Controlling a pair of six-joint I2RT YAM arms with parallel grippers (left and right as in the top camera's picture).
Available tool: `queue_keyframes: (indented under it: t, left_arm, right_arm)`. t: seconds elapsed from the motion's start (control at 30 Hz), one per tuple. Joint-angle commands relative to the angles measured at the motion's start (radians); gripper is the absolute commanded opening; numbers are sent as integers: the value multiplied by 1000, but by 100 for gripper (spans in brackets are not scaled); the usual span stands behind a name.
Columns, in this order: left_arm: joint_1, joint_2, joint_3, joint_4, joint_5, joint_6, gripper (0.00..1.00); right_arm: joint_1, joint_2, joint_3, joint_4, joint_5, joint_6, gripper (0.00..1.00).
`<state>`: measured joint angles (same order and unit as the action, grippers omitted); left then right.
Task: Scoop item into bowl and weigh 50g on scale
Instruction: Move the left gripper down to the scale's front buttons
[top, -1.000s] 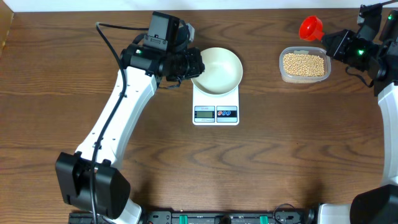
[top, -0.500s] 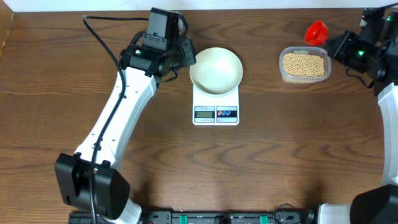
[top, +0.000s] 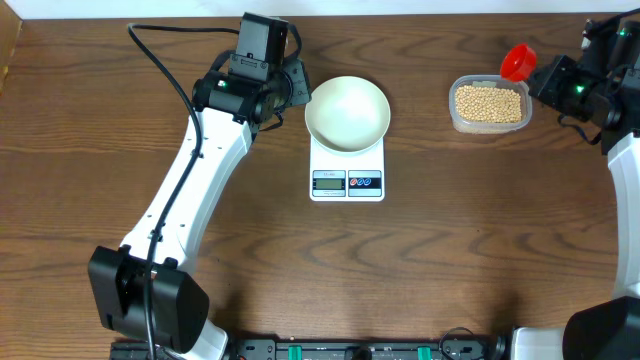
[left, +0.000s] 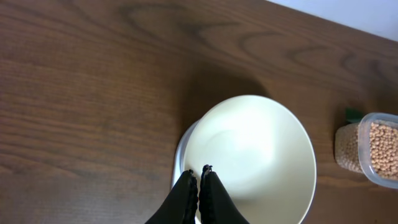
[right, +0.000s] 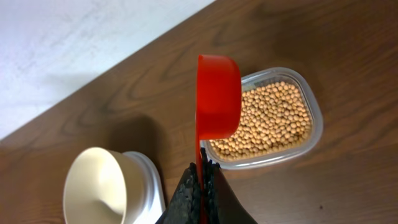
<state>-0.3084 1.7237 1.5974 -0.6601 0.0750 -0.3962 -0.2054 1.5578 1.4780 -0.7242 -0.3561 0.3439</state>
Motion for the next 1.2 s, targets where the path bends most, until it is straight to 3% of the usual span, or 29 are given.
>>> queue_keyframes:
  t: [0.0, 0.37, 0.73, 0.93, 1.17]
  left_arm:
    - [1, -12, 9, -19, -5, -10, 7]
    - [-50, -13, 9, -109, -4, -9, 7]
    - [-333, -35, -16, -348, 22, -84, 7]
    - [-467, -75, -151, -229, 8, -116, 7]
    - [-474, -80, -351, 15, -31, -113, 8]
  right_arm:
    - [-4, -1, 14, -21, 14, -69, 1]
    - [-4, -1, 14, -57, -40, -116, 1]
    - [-2, -1, 14, -69, -98, -117, 1]
    - [-2, -1, 14, -82, -100, -117, 1]
    - [-2, -1, 14, -84, -99, -117, 1]
